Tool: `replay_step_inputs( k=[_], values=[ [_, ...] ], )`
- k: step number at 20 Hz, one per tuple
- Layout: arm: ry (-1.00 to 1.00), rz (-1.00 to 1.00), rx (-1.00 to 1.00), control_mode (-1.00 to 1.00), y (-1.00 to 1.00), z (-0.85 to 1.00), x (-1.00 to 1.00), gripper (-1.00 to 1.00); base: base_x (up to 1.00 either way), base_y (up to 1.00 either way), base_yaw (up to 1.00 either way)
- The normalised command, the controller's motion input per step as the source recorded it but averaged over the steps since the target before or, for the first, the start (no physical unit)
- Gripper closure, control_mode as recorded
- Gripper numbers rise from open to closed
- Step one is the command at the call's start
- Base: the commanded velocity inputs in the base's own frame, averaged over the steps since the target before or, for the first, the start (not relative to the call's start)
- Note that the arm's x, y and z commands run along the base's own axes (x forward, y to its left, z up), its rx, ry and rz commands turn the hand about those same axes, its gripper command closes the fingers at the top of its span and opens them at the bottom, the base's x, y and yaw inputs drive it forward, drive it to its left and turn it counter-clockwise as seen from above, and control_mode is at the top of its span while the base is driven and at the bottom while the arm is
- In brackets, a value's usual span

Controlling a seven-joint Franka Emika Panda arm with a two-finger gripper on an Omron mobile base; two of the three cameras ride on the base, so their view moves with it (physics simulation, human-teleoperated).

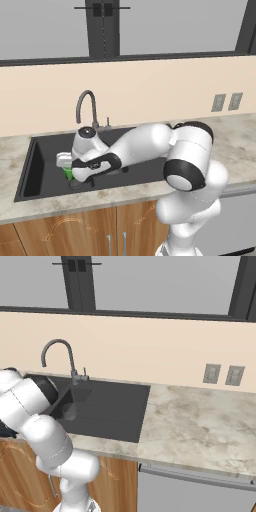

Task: Move any existing items from the left basin to the right basin for drying. Then move the cup from the counter to the left basin of the sink for washing.

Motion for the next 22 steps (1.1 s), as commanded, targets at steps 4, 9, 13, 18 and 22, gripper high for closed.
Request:
replay_step_inputs(
  k=[4, 9, 13, 18, 22],
  values=[
    [0.0, -0.02, 0.0, -1.0, 0.0, -0.18, 0.12, 1.0, 0.0, 0.0, 0.0],
    [0.0, -0.01, 0.0, -1.0, 0.0, -0.12, 0.18, 1.0, 0.0, 0.0, 0.0],
    [0.0, -0.01, 0.0, -1.0, 0.04, -0.11, 0.2, 1.0, 0.0, 0.0, 0.0],
    [0.0, -0.01, 0.0, -1.0, 0.15, -0.18, 0.12, 1.0, 0.0, 0.0, 0.0],
    [0.0, -0.01, 0.0, -1.0, 0.17, -0.15, 0.05, 1.0, 0.0, 0.0, 0.0]
  ],
)
